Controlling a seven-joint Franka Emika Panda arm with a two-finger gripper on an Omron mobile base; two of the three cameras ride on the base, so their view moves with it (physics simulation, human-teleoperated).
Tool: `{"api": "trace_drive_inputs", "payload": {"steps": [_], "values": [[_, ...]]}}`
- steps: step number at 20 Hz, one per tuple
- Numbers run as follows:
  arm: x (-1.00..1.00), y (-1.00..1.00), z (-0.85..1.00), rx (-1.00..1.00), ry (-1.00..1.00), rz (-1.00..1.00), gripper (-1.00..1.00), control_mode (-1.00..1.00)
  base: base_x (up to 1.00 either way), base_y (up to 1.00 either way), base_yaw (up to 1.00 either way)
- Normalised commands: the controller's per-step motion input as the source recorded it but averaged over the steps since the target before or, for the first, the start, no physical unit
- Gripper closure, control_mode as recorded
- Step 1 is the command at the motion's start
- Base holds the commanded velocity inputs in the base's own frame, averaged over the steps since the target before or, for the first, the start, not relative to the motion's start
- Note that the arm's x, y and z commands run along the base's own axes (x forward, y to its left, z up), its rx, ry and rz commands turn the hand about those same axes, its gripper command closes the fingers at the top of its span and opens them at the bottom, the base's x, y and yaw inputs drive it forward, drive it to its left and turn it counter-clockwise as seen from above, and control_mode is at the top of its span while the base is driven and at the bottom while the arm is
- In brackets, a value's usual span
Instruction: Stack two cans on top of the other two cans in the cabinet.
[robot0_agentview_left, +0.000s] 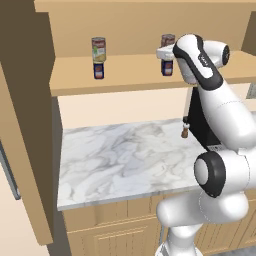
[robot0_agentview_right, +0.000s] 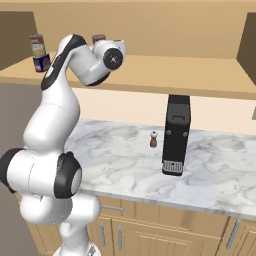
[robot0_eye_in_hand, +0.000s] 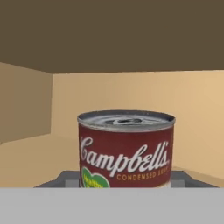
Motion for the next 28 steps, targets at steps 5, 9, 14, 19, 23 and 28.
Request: {"api": "trace_drive_inputs", "payload": {"steps": [5, 9, 14, 19, 23, 28], "values": [[0.03, 0.0, 0.11, 0.0, 0.0, 0.0, 1.0, -1.0, 0.0, 0.0, 0.0], [-0.01, 0.0, 0.09, 0.0, 0.0, 0.0, 1.0, -1.0, 0.0, 0.0, 0.0], [-0.06, 0.0, 0.01, 0.0, 0.0, 0.0, 1.0, -1.0, 0.0, 0.0, 0.0], [-0.06, 0.0, -0.03, 0.0, 0.0, 0.0, 1.0, -1.0, 0.0, 0.0, 0.0], [-0.09, 0.0, -0.1, 0.0, 0.0, 0.0, 1.0, -1.0, 0.0, 0.0, 0.0], [-0.08, -0.04, -0.07, 0.0, 0.0, -0.01, 1.0, -1.0, 0.0, 0.0, 0.0]]}}
